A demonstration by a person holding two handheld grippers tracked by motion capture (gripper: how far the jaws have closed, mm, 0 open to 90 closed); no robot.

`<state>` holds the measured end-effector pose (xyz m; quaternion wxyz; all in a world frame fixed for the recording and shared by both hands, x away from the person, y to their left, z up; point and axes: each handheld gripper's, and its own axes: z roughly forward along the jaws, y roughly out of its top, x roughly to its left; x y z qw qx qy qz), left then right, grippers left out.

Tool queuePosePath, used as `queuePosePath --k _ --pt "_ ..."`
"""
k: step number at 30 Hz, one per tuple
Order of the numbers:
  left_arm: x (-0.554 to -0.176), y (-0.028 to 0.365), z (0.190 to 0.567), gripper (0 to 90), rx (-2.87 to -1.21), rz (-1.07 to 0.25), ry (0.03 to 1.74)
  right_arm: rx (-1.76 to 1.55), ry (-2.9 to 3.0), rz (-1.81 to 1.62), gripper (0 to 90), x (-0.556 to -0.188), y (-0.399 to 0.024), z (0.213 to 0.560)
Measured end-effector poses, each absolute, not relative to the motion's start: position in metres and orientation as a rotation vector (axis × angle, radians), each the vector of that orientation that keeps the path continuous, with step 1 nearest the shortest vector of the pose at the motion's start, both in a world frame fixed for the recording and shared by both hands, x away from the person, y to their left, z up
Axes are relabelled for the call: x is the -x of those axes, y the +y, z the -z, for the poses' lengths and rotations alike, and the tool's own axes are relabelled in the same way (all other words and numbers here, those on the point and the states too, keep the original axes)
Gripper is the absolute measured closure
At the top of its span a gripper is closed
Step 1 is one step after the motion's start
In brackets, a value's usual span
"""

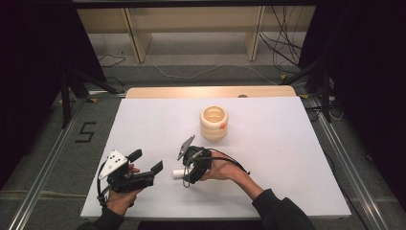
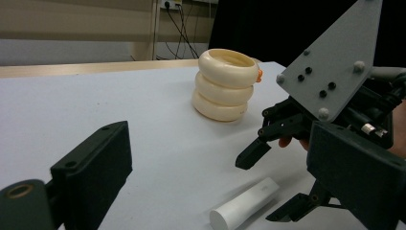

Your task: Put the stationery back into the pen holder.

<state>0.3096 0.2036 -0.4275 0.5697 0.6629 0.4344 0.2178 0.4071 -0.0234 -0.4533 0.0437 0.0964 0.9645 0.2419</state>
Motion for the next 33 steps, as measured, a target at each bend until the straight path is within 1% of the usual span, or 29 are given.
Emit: queuePosePath --k 15,33 --pt "-0.309 0.205 0.427 7.3 -1.546 -0.519 1.033 -0.213 2.999 -0.654 52.8 -0.411 -0.014 0.458" --pt "-0.309 0.205 0.427 7.3 -1.544 -0.520 1.032 -0.124 3.008 -0.574 60.0 -0.410 -0.007 0.462"
